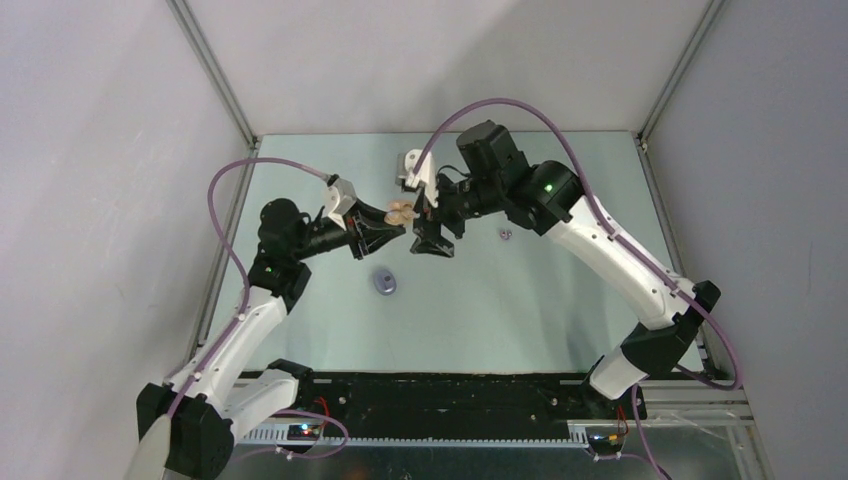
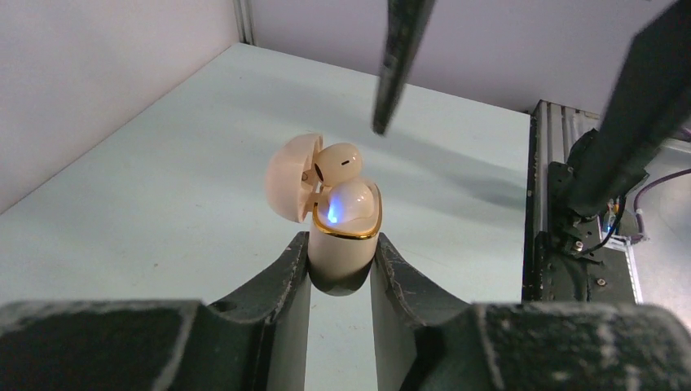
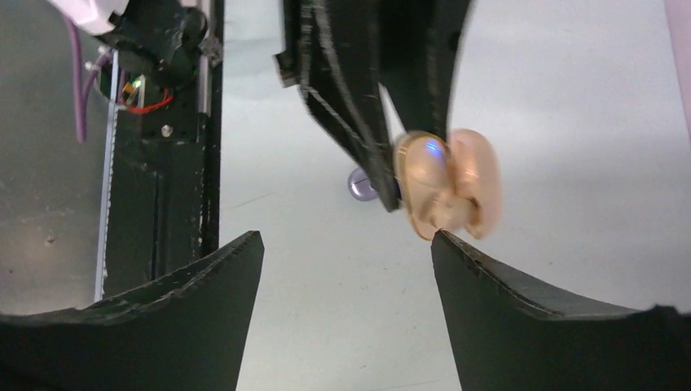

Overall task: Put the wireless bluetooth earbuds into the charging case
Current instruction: Adjust the right earbud in the right side groove of the charging case.

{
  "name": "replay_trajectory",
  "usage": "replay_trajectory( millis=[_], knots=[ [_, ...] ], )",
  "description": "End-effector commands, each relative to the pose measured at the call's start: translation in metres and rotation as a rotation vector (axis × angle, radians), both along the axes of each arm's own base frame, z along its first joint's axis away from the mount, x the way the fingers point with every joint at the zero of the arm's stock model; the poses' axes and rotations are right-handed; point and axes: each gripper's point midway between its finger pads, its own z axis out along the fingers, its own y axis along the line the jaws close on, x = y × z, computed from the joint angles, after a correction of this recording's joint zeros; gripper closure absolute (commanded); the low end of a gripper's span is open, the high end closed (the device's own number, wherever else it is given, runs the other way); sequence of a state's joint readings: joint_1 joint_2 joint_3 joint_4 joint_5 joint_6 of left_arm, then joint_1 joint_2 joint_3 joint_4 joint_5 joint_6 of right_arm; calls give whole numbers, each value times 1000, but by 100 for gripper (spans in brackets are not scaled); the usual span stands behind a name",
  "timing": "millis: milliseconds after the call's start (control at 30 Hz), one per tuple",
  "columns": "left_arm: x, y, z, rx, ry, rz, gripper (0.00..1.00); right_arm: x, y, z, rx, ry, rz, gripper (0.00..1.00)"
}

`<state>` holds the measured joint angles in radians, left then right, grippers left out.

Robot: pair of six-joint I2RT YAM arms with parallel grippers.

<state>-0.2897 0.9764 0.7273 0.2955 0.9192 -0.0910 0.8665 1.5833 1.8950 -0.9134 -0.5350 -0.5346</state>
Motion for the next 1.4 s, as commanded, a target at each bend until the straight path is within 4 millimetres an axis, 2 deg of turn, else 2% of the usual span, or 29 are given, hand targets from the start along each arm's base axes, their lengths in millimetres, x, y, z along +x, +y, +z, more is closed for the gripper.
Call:
replay_trajectory(
  millis=[0,133,333,400,767,1133,1367],
  knots=[
    [-2,1,9,-13,-35,4,100,26,-8,34,111,35,-135,22],
    [-7,1,6,5,-53,-11,100,30,-11,40,146,117,-181,36],
    [-9,0,11,6,-93,-32,100,32,-7,38,165,181,-199,61],
    [-10,0,13,8,-104,-37,100,32,-5,35,164,205,-194,65],
    [-15,-1,14,20,-123,-68,100,42,6,27,174,302,-207,68],
    [-17,-1,13,27,-127,-79,100,41,13,24,175,340,-182,69],
    [-15,0,15,25,-136,-68,100,37,12,15,145,326,-146,78]
  ],
)
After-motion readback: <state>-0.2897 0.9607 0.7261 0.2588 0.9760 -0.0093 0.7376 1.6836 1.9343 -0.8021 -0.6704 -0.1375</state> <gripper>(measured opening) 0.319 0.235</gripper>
